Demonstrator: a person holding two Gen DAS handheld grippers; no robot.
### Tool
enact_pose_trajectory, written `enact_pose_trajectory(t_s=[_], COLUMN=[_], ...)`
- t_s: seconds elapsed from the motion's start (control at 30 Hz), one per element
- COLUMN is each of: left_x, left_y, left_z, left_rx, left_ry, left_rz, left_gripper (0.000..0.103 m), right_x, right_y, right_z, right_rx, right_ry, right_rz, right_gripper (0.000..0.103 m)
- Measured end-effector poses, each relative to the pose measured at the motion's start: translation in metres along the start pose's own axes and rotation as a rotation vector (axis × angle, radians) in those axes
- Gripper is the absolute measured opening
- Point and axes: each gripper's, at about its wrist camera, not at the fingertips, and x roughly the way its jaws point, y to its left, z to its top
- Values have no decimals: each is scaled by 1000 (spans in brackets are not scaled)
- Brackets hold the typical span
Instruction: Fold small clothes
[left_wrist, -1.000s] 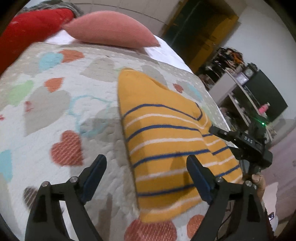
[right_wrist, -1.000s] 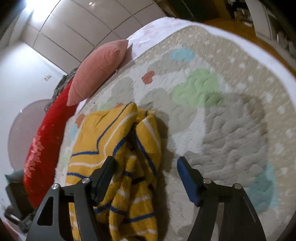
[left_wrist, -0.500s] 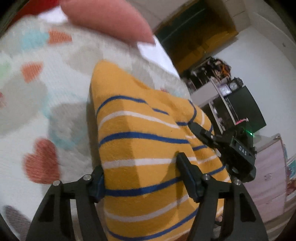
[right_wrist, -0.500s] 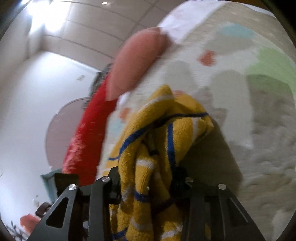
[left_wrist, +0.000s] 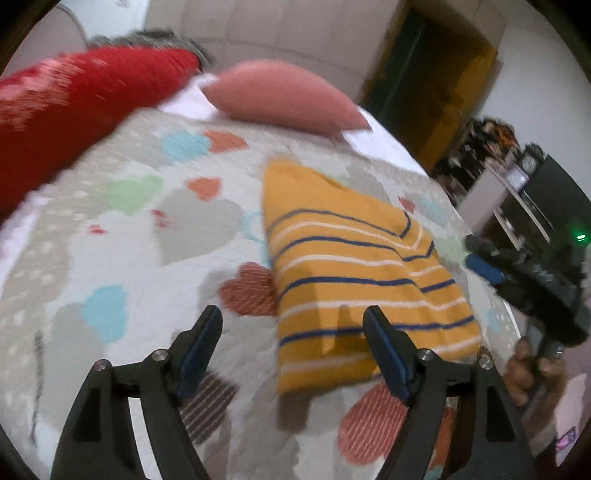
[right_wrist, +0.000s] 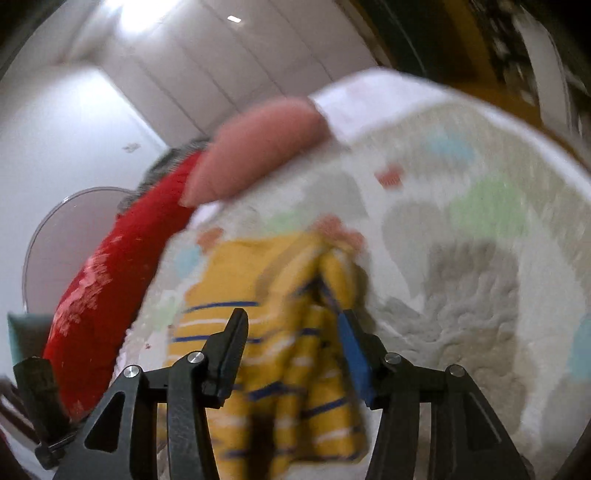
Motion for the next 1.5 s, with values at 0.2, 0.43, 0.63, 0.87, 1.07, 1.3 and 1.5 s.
enact_pose_trajectory(t_s=[0.2, 0.43, 0.63, 0.87, 1.07, 1.3, 1.5], left_x=[-64, -112, -125, -152, -167, -163, -150], left_y=[-3, -18, -29, -51, -64, -68, -70], left_z=[-18, -37, -50, -66, -81, -99, -118], left_rx=[0, 74, 61, 121, 156, 173, 190], left_ry=[-180, -329, -278, -376, -418, -282, -197], left_rz=[137, 198, 101, 192, 261, 235, 281], left_gripper=[95, 103, 103, 103, 103, 103, 103], right_x=[4, 19, -43, -86, -103, -104, -114], right_y=[66, 25, -2, 6, 22, 43, 42], right_z=[-24, -58, -70, -90, -108, -136, -150], right_rx=[-163, -46, 64, 42, 8, -57, -78], right_ry=[59, 100, -12, -55, -39, 7, 8], right_rz=[137, -18, -150, -179, -149, -171, -219], right_gripper=[58, 40, 75, 75, 75, 76, 78])
